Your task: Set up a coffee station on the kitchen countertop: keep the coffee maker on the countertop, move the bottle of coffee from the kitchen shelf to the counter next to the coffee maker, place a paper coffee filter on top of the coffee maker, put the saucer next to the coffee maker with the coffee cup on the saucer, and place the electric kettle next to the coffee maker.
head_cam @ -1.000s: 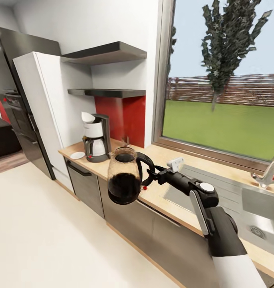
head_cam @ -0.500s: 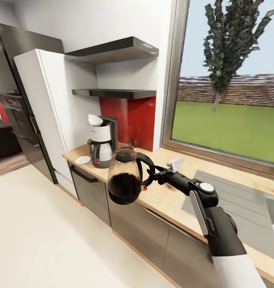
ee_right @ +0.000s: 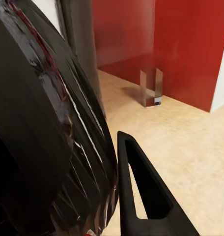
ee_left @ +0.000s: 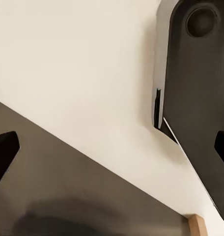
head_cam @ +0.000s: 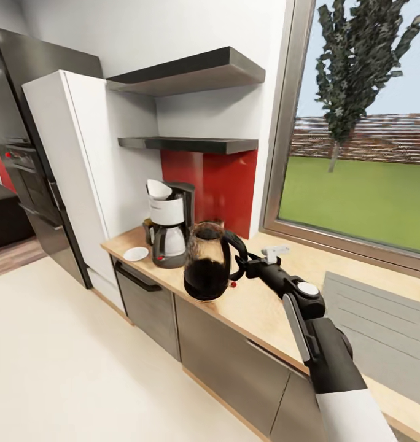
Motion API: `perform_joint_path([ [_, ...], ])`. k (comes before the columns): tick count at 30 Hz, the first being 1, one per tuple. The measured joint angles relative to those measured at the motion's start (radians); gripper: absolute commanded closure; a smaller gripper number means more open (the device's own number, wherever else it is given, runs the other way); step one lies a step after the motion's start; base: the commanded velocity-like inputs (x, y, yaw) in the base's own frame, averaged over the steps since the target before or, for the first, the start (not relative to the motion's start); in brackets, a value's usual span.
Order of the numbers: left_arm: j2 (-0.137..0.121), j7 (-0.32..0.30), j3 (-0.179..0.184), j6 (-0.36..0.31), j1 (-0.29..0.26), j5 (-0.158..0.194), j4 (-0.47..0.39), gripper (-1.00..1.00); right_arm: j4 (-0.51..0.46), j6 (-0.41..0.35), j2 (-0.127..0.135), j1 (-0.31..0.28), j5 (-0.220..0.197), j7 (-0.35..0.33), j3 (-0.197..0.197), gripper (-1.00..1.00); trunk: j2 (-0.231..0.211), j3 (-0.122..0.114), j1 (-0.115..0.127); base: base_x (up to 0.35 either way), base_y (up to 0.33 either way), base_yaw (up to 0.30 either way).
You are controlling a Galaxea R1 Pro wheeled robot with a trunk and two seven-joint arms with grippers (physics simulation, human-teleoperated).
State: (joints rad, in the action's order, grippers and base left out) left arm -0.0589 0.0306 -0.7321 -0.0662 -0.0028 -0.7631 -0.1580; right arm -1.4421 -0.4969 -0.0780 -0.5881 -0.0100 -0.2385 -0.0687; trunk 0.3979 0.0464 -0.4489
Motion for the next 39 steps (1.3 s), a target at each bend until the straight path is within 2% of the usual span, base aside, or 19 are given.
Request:
perform_joint_path([
  [4,-0.001,0.0,0.0,0.002,0.0,0.001,0.0,-1.0,0.002,0.008,-0.009,0.0,0.003,0.085,0.002,1.0,0.0,0.0,0.0,0.238,0.252,0.0],
  [5,-0.001,0.0,0.0,0.002,0.0,0.001,0.0,-1.0,0.015,0.042,-0.01,0.001,0.004,0.109,0.002,1.0,0.0,0.0,0.0,0.208,0.27,0.0],
  [8,-0.001,0.0,0.0,0.002,0.0,0.0,0.0,-1.0,0.026,0.068,-0.01,0.001,0.001,0.126,0.003,1.0,0.0,0.0,0.0,0.194,0.278,0.0],
  [13,-0.003,0.0,-0.004,-0.001,0.0,0.0,0.0,-1.0,0.03,0.077,-0.01,0.002,0.002,0.221,0.004,1.0,0.0,0.0,0.0,0.182,0.285,0.0],
  [14,-0.005,0.0,-0.005,-0.002,0.0,0.001,0.0,-1.0,0.042,0.077,-0.01,0.003,0.006,0.26,0.007,1.0,0.0,0.0,0.0,0.174,0.291,0.0],
  [16,-0.006,0.0,-0.006,-0.003,0.0,0.0,0.0,-1.0,0.069,0.078,-0.009,0.003,-0.003,0.283,0.007,1.0,0.0,0.0,0.0,0.17,0.294,0.0],
  [29,-0.003,0.0,-0.007,-0.005,0.0,0.0,-0.002,-1.0,0.115,0.079,-0.009,0.005,-0.003,0.289,0.007,1.0,0.0,0.0,0.0,0.168,0.296,-0.19],
  [34,-0.003,0.001,-0.007,-0.002,-0.001,0.0,-0.002,-1.0,0.142,0.08,-0.009,0.005,-0.003,0.289,0.008,1.0,0.0,0.0,0.0,0.159,0.257,-0.007],
  [39,-0.004,0.0,-0.006,0.003,-0.001,0.001,-0.004,-1.0,0.18,0.132,-0.005,0.005,-0.001,0.29,0.01,1.0,0.0,0.0,0.0,0.037,0.048,0.0],
])
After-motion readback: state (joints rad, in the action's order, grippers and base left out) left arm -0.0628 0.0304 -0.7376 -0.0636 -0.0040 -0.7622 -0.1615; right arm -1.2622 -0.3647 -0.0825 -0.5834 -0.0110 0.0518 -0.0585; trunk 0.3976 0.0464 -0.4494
